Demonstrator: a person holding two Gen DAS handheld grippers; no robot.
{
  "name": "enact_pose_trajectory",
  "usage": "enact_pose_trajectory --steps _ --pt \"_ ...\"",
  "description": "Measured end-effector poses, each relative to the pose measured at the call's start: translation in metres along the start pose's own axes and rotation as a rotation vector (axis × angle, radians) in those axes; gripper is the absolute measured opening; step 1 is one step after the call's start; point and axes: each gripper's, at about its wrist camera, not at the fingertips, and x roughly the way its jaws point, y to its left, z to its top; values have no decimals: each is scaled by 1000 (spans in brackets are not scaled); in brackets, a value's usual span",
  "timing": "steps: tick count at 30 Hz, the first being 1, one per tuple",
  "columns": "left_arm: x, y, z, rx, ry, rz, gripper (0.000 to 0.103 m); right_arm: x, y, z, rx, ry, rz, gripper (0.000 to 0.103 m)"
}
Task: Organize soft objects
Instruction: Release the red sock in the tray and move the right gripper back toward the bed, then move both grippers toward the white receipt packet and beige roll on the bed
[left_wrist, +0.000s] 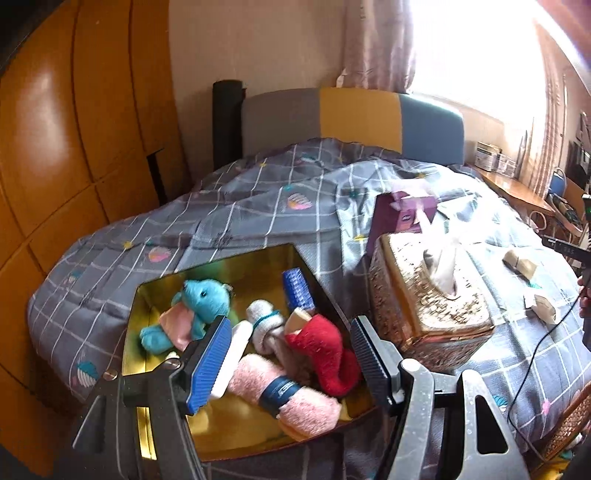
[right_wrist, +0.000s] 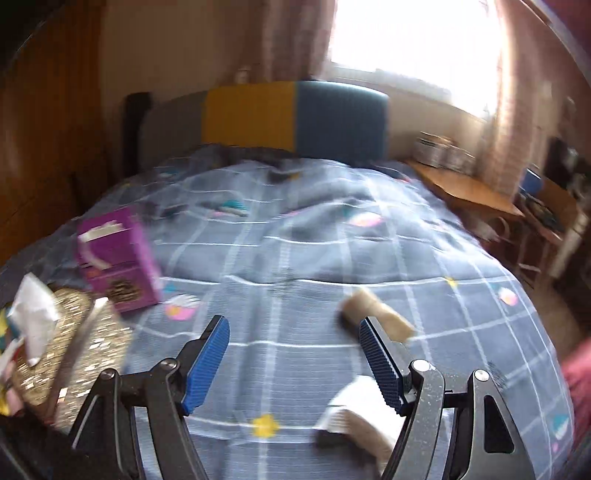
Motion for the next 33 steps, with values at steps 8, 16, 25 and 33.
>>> enact_pose_trajectory --steps 8,16,25,33 --pt "-4 -37 22 81 -31 -43 68 31 -110 -23 284 90 -201 74" --pt "-1 -85 37 167 -45 -113 68 35 -145 -36 486 141 -187 75" --pt "8 -139 42 259 -30 -202 68 37 -148 -39 534 152 -183 79" --pt "18 -178 42 326 -5 -270 68 34 -162 -45 620 149 -174 80"
